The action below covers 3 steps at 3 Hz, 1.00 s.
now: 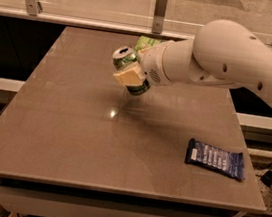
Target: Knock green can over
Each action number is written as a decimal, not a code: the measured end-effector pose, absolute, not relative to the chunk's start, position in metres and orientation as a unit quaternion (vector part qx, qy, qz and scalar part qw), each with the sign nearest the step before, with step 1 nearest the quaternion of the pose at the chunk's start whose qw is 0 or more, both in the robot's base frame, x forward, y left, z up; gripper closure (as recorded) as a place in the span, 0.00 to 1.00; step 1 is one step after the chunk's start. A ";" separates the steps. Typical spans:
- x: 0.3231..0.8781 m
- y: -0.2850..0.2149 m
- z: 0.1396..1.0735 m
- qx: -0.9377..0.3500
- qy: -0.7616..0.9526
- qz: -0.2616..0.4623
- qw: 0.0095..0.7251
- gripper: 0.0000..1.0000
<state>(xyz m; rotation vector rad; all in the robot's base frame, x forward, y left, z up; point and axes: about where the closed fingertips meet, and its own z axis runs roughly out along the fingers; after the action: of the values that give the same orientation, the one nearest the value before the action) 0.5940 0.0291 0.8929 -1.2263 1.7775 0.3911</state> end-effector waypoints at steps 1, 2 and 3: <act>0.594 0.017 0.891 -0.509 0.731 0.115 0.441 1.00; 0.597 0.009 0.889 -0.520 0.737 0.075 0.425 1.00; 0.601 0.009 0.887 -0.537 0.737 0.045 0.409 1.00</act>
Offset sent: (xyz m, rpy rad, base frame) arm 0.0085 -0.0319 -0.0105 -0.2884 -0.0430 -0.0757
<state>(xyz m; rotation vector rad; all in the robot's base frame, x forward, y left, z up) 0.6011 0.0091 0.8870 -1.3525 1.8554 0.1128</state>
